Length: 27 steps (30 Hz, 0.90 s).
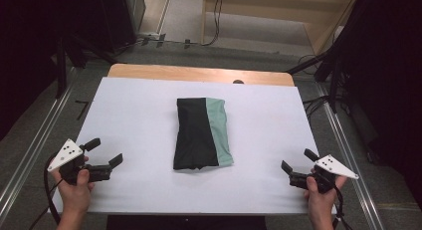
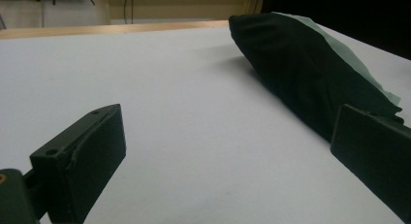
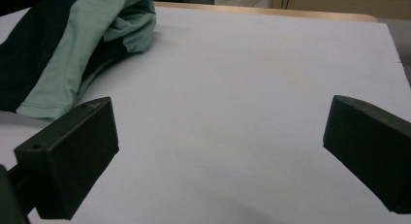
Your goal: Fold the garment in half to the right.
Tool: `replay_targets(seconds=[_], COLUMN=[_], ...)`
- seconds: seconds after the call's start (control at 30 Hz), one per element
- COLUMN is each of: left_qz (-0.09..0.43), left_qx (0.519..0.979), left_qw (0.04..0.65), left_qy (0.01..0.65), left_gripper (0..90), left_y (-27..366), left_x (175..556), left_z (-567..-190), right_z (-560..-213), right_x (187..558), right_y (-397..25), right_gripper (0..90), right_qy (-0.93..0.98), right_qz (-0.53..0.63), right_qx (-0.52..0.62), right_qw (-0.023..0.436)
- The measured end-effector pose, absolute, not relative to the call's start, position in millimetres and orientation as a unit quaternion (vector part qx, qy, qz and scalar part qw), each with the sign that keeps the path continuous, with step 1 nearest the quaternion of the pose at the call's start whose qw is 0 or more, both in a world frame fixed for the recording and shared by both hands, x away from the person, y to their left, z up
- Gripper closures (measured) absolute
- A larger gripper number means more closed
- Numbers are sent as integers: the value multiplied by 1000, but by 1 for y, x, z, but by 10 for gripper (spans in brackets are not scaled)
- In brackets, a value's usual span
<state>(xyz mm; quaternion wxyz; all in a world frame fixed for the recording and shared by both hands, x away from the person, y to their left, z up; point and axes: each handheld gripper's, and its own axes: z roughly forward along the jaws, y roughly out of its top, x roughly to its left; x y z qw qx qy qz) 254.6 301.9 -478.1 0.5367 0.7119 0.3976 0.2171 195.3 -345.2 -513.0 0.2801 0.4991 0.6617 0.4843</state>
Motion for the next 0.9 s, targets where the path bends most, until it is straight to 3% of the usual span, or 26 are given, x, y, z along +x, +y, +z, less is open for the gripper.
replay_targets(seconds=[0.9], left_qz=[215], left_qx=[706], left_qw=[536], left_qy=[410], left_gripper=[0], left_y=[326], left_x=[259], left_z=[-486], right_z=[-520], right_x=[187], right_y=[-373], right_gripper=[0], right_qy=[644], right_qz=[492], right_qx=[509], right_qw=[289])
